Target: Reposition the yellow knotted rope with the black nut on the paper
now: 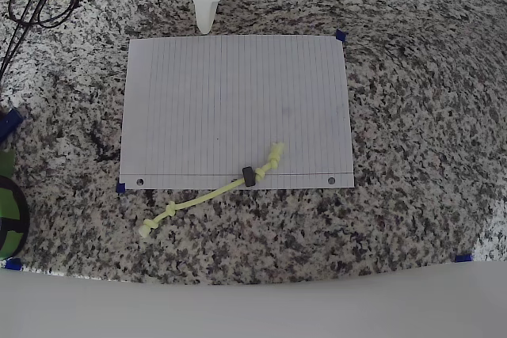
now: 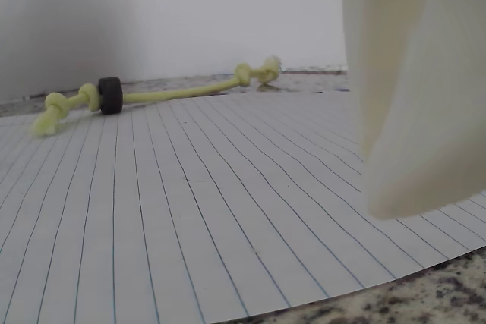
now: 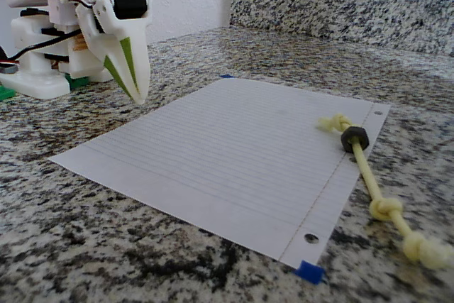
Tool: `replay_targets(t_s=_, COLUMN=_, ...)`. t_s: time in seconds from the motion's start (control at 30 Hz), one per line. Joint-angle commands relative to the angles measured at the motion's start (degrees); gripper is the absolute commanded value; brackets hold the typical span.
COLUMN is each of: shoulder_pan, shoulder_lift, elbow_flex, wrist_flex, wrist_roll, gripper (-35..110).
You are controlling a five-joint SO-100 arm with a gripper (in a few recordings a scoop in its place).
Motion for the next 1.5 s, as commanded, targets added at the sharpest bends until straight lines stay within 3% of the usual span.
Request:
replay_targets(t_s=0.0, shoulder_pan=-0.09, shoulder_lift=0.44, elbow_flex=0.0, wrist_flex=0.26, wrist_roll=0.35, gripper=0)
replay_targets(t_s=0.8, shoulder_pan=-2.46, shoulder_lift=0.26, elbow_flex=-0.26, wrist_flex=0.18, wrist_roll=0.53, gripper=0)
replay_targets(t_s=1.03, shoulder_pan=-3.08, shoulder_lift=-0.88, elbow_flex=-1.58, wrist_flex=-7.03, wrist_roll=0.62, gripper=0)
replay_targets(t_s=1.47, shoulder_pan=-6.86, shoulder_lift=-24.08, elbow_flex=-17.84, wrist_flex=-12.39, wrist_roll=0.62, gripper=0)
